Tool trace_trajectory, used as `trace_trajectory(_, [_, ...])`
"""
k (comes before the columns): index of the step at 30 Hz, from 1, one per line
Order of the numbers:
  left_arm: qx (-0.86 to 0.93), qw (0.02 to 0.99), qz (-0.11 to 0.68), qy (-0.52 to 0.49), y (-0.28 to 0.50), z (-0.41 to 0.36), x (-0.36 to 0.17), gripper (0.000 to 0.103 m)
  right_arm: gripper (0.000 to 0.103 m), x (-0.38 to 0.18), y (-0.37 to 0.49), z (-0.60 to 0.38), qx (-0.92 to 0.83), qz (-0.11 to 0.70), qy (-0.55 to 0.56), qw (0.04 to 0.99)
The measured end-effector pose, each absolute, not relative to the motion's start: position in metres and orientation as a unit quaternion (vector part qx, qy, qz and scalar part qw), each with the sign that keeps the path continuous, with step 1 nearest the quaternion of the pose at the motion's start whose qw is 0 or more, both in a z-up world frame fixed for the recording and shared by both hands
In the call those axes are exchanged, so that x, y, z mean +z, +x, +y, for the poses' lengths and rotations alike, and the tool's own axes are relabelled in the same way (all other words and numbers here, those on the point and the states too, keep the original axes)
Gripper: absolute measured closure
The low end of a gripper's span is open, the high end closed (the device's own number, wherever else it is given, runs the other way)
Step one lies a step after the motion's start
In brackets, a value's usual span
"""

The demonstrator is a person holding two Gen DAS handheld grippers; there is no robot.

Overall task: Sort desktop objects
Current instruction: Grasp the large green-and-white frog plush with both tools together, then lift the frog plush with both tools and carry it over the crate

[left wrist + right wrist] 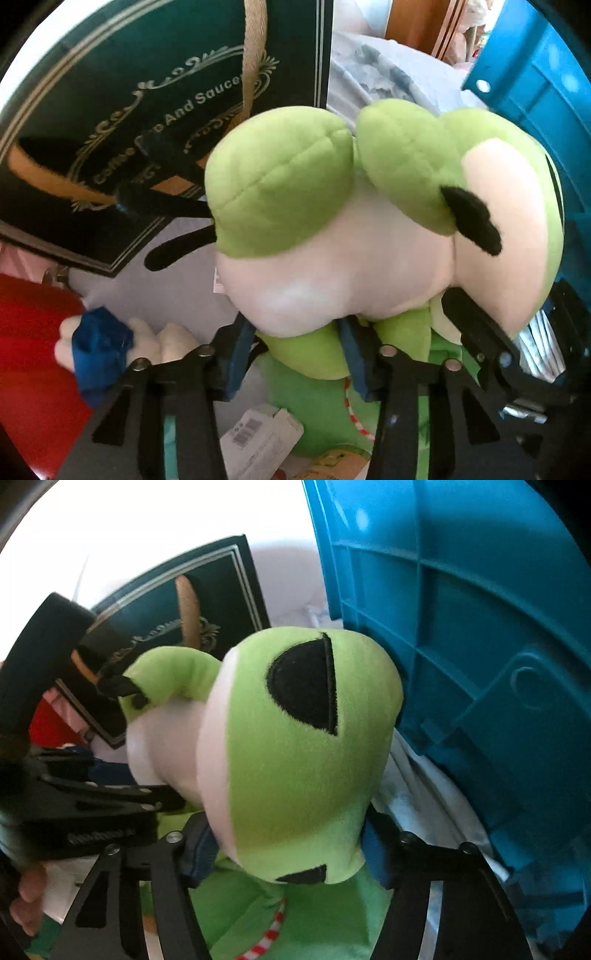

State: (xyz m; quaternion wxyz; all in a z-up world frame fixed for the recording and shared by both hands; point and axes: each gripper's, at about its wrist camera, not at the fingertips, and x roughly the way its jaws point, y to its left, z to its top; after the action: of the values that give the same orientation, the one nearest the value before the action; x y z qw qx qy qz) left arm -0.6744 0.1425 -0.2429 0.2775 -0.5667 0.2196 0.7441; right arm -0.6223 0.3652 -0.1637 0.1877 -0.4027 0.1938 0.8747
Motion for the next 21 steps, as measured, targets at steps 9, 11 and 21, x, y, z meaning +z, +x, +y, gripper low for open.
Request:
trace_trajectory(9, [0.761,0.288,0.186,-0.551,-0.634,0.108,-0.197,0.094,0.046,-0.112,-0.579,0.332,0.898,0.185,-0.376,0.136])
trace_trajectory(11, [0.768,0.278,0.185,-0.547,-0.622,0.097,-0.187,0.094,0.046,-0.106,-0.578,0.33,0.893,0.197,-0.384,0.13])
trace_trajectory(21, [0.777,0.296,0.214,-0.513,-0.566,0.118,-0.181,0.037,0.046,-0.12,-0.48,0.355,0.834,0.324,-0.433,0.112])
